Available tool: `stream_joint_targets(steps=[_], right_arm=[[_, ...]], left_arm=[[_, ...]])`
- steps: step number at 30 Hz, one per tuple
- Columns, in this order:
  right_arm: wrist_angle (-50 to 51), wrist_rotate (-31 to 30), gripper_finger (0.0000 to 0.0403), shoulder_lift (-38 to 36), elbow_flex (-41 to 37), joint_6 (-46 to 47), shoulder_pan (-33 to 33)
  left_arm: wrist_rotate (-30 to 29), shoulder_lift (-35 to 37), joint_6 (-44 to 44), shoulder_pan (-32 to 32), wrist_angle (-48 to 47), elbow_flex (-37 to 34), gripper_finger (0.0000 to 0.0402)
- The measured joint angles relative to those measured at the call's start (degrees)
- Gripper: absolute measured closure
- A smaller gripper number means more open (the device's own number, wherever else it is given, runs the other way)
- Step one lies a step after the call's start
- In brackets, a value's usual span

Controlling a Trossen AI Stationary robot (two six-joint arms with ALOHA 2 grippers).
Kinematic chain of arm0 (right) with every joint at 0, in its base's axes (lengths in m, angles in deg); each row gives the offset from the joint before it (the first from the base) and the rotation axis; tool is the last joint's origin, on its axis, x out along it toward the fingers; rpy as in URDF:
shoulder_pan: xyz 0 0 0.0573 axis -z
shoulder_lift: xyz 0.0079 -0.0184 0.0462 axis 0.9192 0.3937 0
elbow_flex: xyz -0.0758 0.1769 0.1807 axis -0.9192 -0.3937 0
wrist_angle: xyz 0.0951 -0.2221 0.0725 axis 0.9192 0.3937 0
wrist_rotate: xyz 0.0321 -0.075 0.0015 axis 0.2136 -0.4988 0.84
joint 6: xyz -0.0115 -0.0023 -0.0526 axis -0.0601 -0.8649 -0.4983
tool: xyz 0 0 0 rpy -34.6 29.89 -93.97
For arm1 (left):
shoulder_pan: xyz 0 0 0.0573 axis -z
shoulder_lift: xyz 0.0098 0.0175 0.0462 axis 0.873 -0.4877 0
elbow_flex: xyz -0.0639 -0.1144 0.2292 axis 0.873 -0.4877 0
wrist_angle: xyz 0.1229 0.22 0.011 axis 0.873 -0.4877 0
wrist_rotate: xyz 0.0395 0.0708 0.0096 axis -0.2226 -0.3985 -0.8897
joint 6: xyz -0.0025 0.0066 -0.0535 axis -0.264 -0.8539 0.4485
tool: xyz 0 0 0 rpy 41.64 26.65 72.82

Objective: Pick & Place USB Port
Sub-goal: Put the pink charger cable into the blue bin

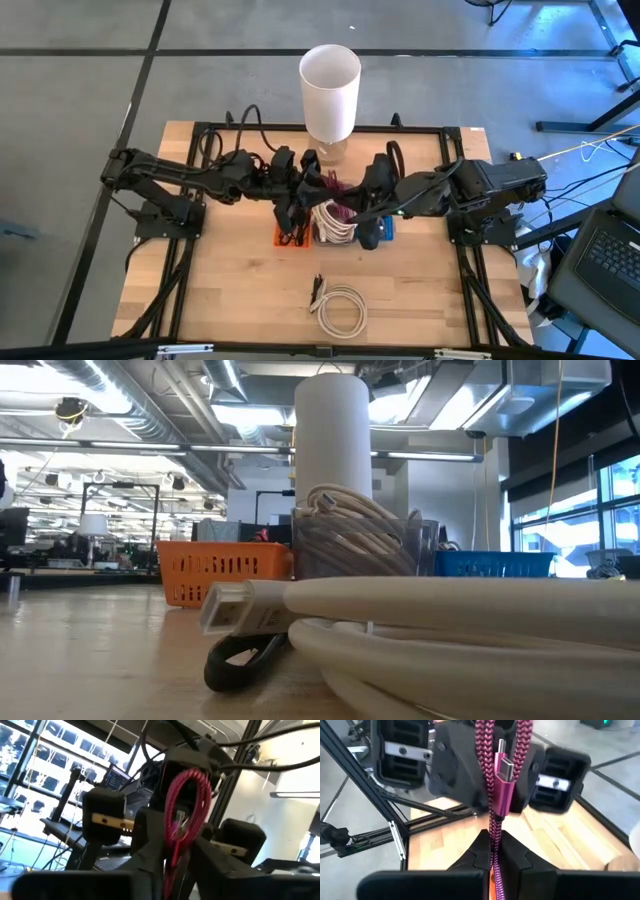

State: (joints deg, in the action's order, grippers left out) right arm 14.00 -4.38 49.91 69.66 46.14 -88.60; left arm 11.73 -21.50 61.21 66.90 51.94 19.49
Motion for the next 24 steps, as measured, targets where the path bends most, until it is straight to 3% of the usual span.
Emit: stream_joint_targets(steps=[6, 11, 13, 16, 20, 24], right_arm=[[5.71, -3.03, 0.0388, -0.49, 0.0, 3.61, -0.04], [19.57, -8.97, 0.0388, -3.29, 0.02, 15.87, -0.84], [28.43, -12.47, 0.0388, -4.62, 0.02, 24.0, -2.32], [41.13, -16.93, 0.0388, -6.15, -0.01, 38.7, -5.94], [36.16, -21.5, 0.0388, -8.87, -4.39, 42.68, -10.27], [39.63, -21.2, 0.0388, -10.39, -12.32, 55.31, -11.6]], left_arm=[[-0.92, 0.22, -0.22, 0.12, -1.98, 0.04, 0.0228], [-5.94, 4.3, 0.54, -0.9, -17.62, 0.09, 0.0181], [-12.56, 6.9, 1.1, -0.83, -27.21, 0.09, 0.0178], [-27.39, 10.5, 1.93, 1.22, -40.11, 0.09, 0.0181], [-44.05, 14.36, 6.53, 6.23, -52.78, 0.09, 0.0188], [-53.71, 16.92, 15.12, 11.53, -64.92, 0.07, 0.0189]])
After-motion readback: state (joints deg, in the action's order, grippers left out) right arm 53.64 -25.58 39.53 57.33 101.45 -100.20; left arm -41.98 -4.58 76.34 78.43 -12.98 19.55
